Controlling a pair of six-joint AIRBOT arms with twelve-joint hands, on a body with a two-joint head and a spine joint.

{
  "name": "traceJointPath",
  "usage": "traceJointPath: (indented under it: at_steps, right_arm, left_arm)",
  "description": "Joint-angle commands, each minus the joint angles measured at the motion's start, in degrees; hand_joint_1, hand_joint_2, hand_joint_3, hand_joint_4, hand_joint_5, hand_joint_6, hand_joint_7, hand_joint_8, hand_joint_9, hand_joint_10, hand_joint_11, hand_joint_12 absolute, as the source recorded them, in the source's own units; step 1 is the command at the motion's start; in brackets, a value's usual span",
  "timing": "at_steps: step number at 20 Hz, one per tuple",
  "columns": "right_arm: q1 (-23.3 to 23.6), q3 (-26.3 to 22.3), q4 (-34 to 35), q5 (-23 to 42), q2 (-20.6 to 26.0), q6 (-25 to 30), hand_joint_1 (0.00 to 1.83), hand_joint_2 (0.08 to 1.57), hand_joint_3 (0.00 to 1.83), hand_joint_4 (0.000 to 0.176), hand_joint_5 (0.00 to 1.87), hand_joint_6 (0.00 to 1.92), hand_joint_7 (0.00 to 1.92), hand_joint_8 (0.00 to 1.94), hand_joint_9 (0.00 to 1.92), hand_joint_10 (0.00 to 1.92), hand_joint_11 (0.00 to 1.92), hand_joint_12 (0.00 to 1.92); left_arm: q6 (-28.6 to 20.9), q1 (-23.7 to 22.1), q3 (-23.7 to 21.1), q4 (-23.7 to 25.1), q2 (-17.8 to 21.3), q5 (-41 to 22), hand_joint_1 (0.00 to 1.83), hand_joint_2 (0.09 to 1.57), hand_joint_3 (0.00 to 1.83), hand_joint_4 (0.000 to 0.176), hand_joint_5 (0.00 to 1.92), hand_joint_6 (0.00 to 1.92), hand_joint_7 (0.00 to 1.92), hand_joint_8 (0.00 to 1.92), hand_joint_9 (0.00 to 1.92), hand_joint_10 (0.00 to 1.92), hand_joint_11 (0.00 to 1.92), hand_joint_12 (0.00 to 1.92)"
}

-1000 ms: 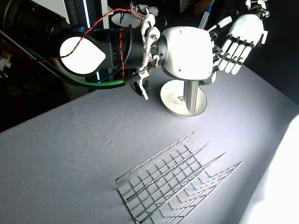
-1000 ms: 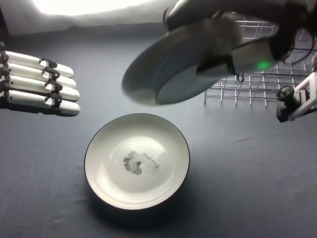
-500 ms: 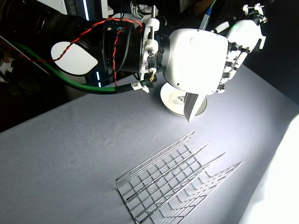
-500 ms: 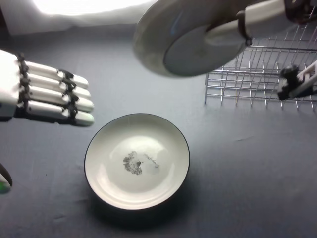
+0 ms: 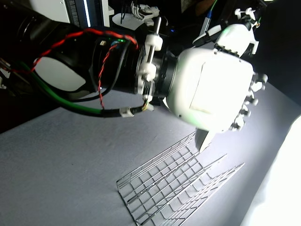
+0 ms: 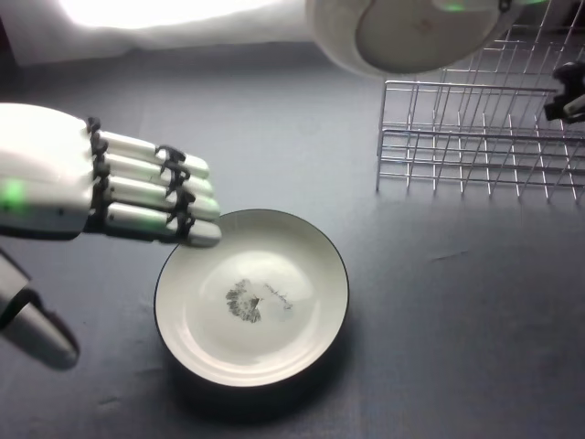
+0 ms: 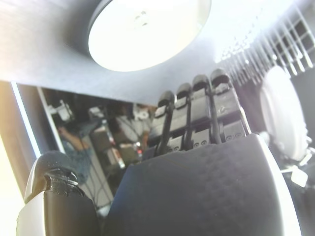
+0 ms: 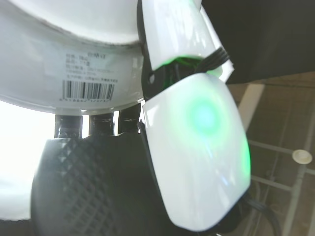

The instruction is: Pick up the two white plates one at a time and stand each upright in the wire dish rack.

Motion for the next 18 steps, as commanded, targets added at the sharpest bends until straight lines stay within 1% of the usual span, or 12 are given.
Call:
traceJointPath:
  at_steps: [1,3,6,9,10,12,13,14,16,17,18]
  right_arm:
    - [1.03,0.63,1.13,8.37,0.78,0.89,1.49,1.09,0.0,0.0,0.91,1.02,0.98,0.88,0.96,0.96,0.89,1.47]
    - [1.01,0.93,1.13,7.97,1.4,0.88,1.49,1.1,0.0,0.0,0.91,1.03,0.97,0.89,0.93,0.99,0.87,1.5]
    - [0.11,0.94,1.13,7.89,2.62,0.69,1.49,1.1,0.0,0.0,0.91,1.02,0.99,0.88,0.93,0.99,0.88,1.49]
    - [-1.14,0.97,1.12,7.89,3.9,0.52,1.49,1.1,0.0,0.0,0.9,1.04,0.96,0.91,0.93,1.0,0.88,1.49]
    - [-1.72,1.09,1.12,7.92,4.25,0.39,1.49,1.1,0.0,0.0,0.9,1.03,0.98,0.88,0.94,0.98,0.9,1.47]
    - [-2.93,1.42,1.12,8.13,4.96,0.33,1.49,1.09,0.0,0.0,0.91,1.02,0.98,0.88,0.94,0.98,0.91,1.47]
    - [-3.48,1.61,1.12,8.45,5.1,0.31,1.49,1.09,0.0,0.0,0.89,1.04,0.99,0.87,0.94,0.97,0.9,1.47]
    - [-5.32,2.49,1.12,9.25,5.29,0.13,1.49,1.09,0.0,0.0,0.91,1.01,1.0,0.86,0.96,0.94,0.91,1.47]
    - [-6.2,3.14,1.11,9.51,5.29,0.06,1.49,1.09,0.0,0.0,0.91,1.01,1.0,0.86,0.96,0.94,0.91,1.47]
    - [-6.76,3.59,1.11,9.77,5.29,0.0,1.49,1.1,0.0,0.0,0.87,1.07,0.98,0.9,0.92,1.0,0.88,1.5]
    - [-7.4,4.08,1.11,10.05,5.29,-0.04,1.49,1.11,0.0,0.0,0.87,1.07,0.97,0.91,0.91,1.01,0.87,1.51]
  left_arm:
    - [-0.06,-0.42,0.1,-4.33,0.27,2.1,0.0,0.97,0.0,0.0,0.0,0.0,0.0,0.0,0.0,0.0,0.0,0.0]
    - [-0.06,-0.53,0.35,-4.33,-0.15,4.42,0.0,0.96,0.0,0.0,0.0,0.0,0.0,0.0,0.0,0.0,0.0,0.0]
    - [-0.06,-0.85,0.71,-4.33,-0.45,4.87,0.0,0.96,0.0,0.0,0.0,0.0,0.0,0.0,0.0,0.0,0.0,0.0]
    - [-3.15,-1.39,1.25,-4.46,-0.79,3.61,0.0,0.96,0.0,0.0,0.0,0.0,0.0,0.0,0.0,0.0,0.0,0.0]
    - [-4.0,-1.41,1.62,-5.09,-0.92,2.87,0.0,0.97,0.0,0.0,0.0,0.0,0.0,0.0,0.0,0.0,0.0,0.0]
    - [-4.4,-1.31,2.35,-5.96,-1.17,2.88,0.0,0.96,0.0,0.0,0.0,0.0,0.0,0.0,0.0,0.0,0.0,0.0]
    - [-4.4,-1.17,2.48,-5.98,-1.25,3.02,0.0,0.96,0.0,0.0,0.0,0.0,0.0,0.0,0.0,0.0,0.0,0.0]
    - [-4.53,-0.41,2.44,-5.98,-1.47,3.28,0.0,0.96,0.0,0.0,0.0,0.0,0.0,0.0,0.0,0.0,0.0,0.0]
    - [-4.53,0.27,2.18,-5.97,-1.62,3.53,0.0,0.96,0.0,0.0,0.0,0.0,0.0,0.0,0.0,0.0,0.0,0.0]
    - [-4.52,0.71,1.97,-5.97,-1.72,3.98,0.0,0.97,0.0,0.0,0.0,0.0,0.0,0.0,0.0,0.0,0.0,0.0]
    - [-4.5,1.18,1.79,-5.95,-1.92,4.5,0.0,0.97,0.0,0.0,0.0,0.0,0.0,0.0,0.0,0.0,0.0,0.0]
